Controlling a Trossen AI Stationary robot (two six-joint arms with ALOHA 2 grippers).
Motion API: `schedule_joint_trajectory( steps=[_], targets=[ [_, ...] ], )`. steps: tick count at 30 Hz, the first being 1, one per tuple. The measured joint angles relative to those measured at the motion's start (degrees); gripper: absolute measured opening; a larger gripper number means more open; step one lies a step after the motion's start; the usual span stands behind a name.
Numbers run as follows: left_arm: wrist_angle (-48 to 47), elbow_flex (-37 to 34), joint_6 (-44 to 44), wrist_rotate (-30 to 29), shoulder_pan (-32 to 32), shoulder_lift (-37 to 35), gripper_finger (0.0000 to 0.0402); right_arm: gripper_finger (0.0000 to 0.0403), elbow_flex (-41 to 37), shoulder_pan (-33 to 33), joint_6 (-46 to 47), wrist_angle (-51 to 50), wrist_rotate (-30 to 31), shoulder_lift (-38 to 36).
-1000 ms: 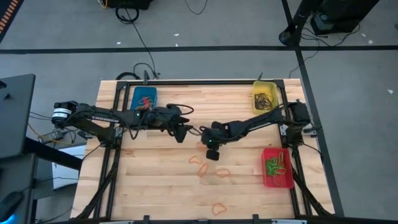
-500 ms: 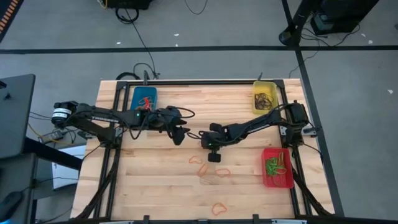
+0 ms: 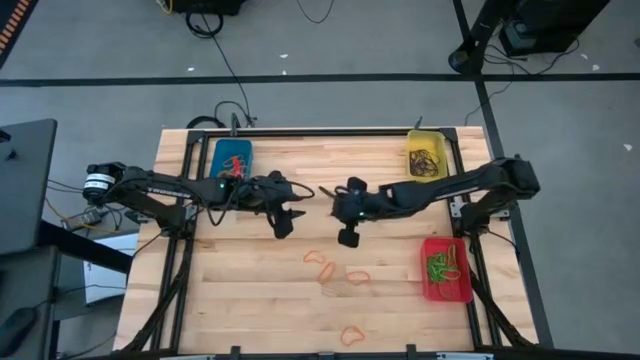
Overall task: Sort rubber bands into baskets
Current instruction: Put the orange rubber band into the blue bin
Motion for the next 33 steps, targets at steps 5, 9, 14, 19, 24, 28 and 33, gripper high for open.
schedule_joint_trajectory(
  steps=[5,9,14,19,24,28,33],
  targets=[
    [5.9,0.0,1.4,-1.4,0.0,0.0,0.0213,0.0002,0.0,0.1,0.0,1.6,0.0,-3.9],
    [11.8,0.0,11.5,0.7,-0.7,0.0,0.0214,0.0002,0.0,0.1,1.2,3.7,0.0,-6.0],
    [14.6,0.0,27.4,-0.1,-2.2,0.0,0.0214,0.0002,0.0,0.1,5.7,8.0,-3.3,-7.4],
    [14.5,0.0,29.8,-3.7,-2.2,0.0,0.0214,0.0002,0.1,0.4,7.3,12.1,-4.6,-7.3],
    [14.8,0.0,29.9,-1.3,-2.5,1.4,0.0214,0.0002,0.1,0.6,7.0,14.7,-4.6,-7.3],
    [14.8,0.0,30.6,0.3,-3.5,3.5,0.0214,0.0002,0.1,0.4,7.0,16.0,-4.7,-7.3],
    [19.2,0.0,29.7,-4.3,-4.4,4.6,0.0211,0.0002,0.1,0.3,5.8,15.4,-5.0,-7.3]
  ],
)
